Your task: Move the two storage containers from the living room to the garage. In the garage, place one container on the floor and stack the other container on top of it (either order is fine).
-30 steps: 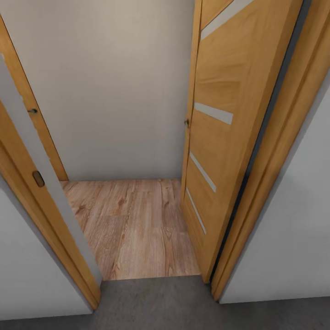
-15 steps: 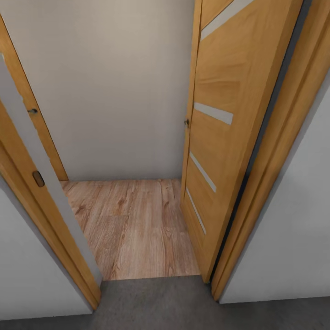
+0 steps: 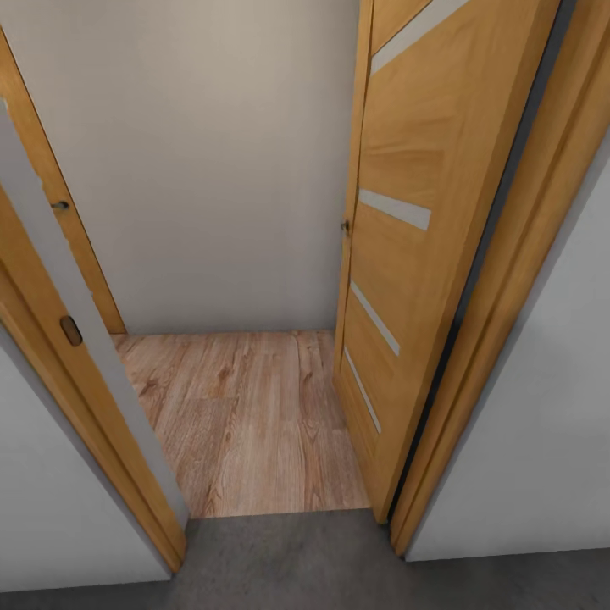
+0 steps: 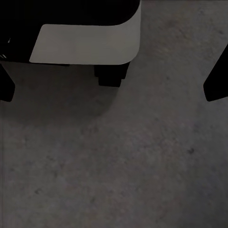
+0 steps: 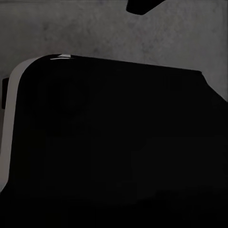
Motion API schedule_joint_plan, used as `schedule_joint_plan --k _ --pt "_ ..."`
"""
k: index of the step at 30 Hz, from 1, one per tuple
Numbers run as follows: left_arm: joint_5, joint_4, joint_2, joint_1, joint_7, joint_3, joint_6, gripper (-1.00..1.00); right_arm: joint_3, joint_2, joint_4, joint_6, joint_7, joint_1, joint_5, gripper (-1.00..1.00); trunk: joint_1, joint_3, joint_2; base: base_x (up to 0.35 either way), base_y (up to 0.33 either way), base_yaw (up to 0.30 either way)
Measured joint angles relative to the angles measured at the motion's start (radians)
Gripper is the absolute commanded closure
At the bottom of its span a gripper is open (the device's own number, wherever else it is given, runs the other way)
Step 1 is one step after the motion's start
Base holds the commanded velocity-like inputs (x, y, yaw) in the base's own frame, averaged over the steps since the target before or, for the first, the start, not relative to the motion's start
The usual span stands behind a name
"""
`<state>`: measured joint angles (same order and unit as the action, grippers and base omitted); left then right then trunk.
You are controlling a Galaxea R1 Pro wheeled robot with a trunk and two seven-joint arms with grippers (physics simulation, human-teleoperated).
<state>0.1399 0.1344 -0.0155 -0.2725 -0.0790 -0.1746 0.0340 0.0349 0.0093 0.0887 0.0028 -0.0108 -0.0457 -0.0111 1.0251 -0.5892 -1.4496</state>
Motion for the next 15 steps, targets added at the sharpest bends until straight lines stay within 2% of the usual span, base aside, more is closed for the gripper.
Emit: schedule_joint_plan --k 12,15 --pt "0.000 0.000 -0.001 0.017 0.001 0.000 0.032 -1.00 -0.017 -0.002 0.000 0.000 0.000 0.000 0.000 -1.00 0.000 0.000 0.000 0.000 0.000 0.000" --pt "-0.006 -0.005 0.011 0.007 0.002 -0.001 0.025 -1.00 -0.022 -0.009 0.007 -0.001 0.005 0.000 0.003 -1.00 0.000 0.000 0.000 0.000 0.000 0.000"
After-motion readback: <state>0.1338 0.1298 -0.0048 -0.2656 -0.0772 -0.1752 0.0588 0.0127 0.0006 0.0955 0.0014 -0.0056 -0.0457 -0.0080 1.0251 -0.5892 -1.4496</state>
